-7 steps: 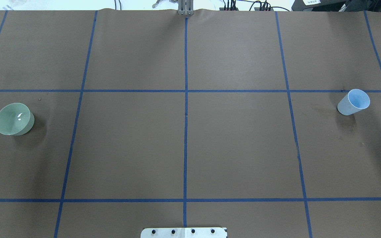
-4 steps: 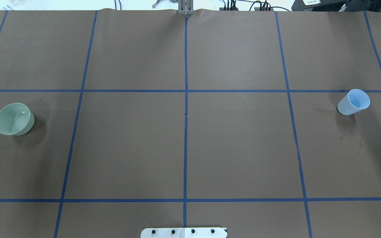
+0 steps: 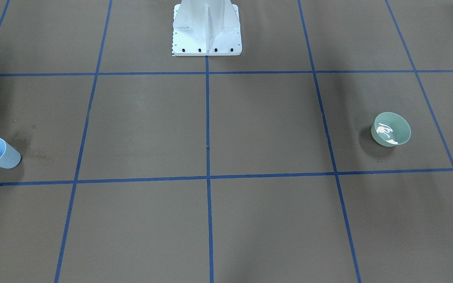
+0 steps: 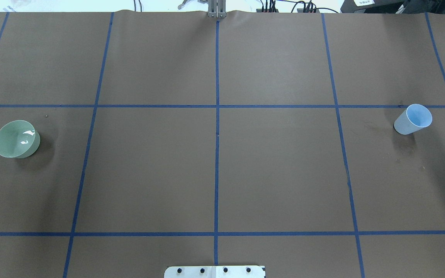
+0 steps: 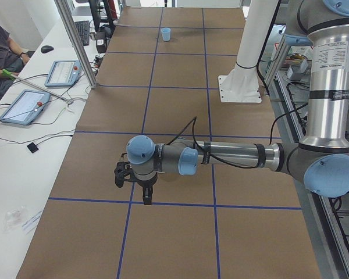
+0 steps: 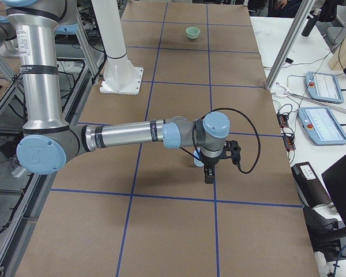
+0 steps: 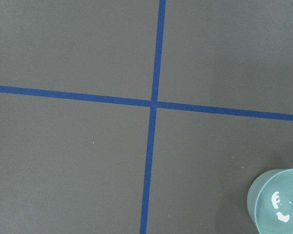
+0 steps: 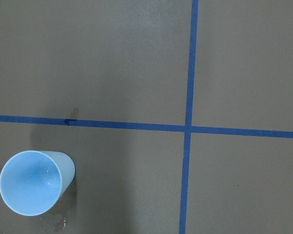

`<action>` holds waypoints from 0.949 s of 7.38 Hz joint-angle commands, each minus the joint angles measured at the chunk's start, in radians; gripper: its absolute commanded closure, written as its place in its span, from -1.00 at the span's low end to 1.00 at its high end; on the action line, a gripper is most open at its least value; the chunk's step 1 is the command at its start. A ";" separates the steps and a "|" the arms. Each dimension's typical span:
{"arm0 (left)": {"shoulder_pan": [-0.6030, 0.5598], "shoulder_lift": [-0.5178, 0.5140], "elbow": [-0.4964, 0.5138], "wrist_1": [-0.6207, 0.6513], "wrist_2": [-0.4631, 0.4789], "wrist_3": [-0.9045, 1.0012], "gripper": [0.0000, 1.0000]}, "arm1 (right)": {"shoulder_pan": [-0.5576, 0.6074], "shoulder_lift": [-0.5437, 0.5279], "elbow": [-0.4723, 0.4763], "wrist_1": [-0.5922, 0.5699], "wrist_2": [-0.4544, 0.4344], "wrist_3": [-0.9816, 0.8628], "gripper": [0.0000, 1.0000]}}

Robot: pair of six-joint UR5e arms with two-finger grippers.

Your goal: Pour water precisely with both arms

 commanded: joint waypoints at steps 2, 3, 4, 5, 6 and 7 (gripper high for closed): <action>0.000 0.126 -0.117 0.001 0.014 0.080 -1.00 | -0.002 0.007 -0.001 -0.001 0.000 0.000 -1.00; 0.001 0.131 -0.102 0.004 0.005 0.099 -1.00 | -0.002 0.001 -0.001 -0.001 0.002 0.000 -1.00; 0.003 0.128 -0.103 0.008 0.006 0.093 -1.00 | -0.002 -0.003 -0.002 -0.001 0.002 0.000 -1.00; 0.004 0.123 -0.093 0.012 0.006 0.092 -1.00 | -0.002 -0.011 -0.002 -0.003 0.002 0.000 -1.00; 0.003 0.128 -0.106 0.011 -0.017 0.090 -1.00 | -0.002 -0.005 0.001 -0.001 0.000 0.000 -1.00; 0.001 0.129 -0.117 0.012 -0.040 0.092 -1.00 | -0.018 0.001 -0.002 -0.003 -0.012 0.000 -1.00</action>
